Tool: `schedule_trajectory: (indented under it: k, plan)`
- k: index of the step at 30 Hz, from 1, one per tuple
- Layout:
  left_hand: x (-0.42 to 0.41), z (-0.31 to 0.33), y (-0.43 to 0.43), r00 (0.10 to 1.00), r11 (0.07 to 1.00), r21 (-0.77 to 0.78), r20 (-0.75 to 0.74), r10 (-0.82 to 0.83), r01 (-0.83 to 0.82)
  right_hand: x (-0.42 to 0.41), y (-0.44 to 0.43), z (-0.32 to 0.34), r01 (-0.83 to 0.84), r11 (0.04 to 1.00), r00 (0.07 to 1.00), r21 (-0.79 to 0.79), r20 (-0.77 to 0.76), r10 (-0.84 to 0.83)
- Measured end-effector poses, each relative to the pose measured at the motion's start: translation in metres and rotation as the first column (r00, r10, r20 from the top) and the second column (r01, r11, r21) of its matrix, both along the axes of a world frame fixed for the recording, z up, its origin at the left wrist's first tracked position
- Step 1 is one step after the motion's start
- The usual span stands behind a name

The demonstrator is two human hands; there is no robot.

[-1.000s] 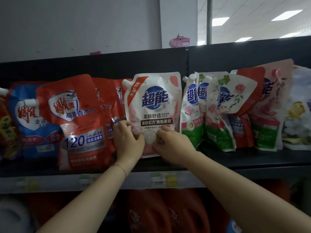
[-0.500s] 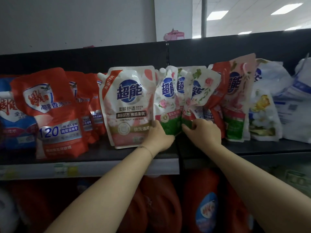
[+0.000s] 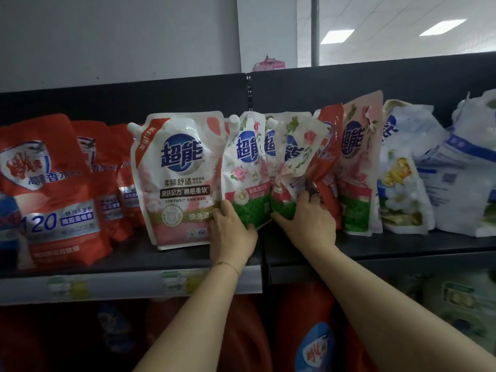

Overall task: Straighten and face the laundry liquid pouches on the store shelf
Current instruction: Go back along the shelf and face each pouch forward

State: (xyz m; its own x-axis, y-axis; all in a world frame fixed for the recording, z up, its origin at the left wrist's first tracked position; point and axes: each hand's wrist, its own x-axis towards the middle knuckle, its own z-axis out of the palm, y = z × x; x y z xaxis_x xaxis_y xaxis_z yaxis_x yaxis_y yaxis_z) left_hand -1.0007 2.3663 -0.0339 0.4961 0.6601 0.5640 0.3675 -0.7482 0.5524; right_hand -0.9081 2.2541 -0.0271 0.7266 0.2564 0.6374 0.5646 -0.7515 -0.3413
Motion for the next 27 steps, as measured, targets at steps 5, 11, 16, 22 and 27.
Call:
schedule_trajectory:
  k: [5, 11, 16, 22, 27]
  plan:
    - [-0.001, -0.001, 0.001, 0.999, 1.000, 0.005, 0.052, 0.009, -0.010, 0.001, 0.003, -0.001, -0.120, 0.990, 0.985, 0.078, -0.115, 0.129]
    - [-0.003, 0.000, -0.006, 0.994, 0.999, 0.039, 0.105, -0.002, -0.002, -0.002, -0.008, 0.002, -0.109, 0.972, 0.986, 0.206, -0.105, 0.132]
    - [-0.002, 0.000, -0.006, 0.986, 0.999, 0.039, 0.162, -0.036, 0.030, -0.007, -0.010, 0.002, -0.070, 0.975, 0.997, 0.211, -0.028, 0.078]
    - [0.005, 0.003, 0.006, 0.974, 0.997, 0.071, 0.223, -0.046, 0.031, 0.000, -0.005, -0.001, -0.125, 0.978, 0.991, 0.168, 0.063, 0.116]
    - [0.018, 0.016, 0.012, 0.978, 0.996, -0.057, 0.203, -0.048, 0.061, -0.005, -0.010, -0.002, -0.159, 0.963, 0.980, 0.220, 0.154, 0.127]
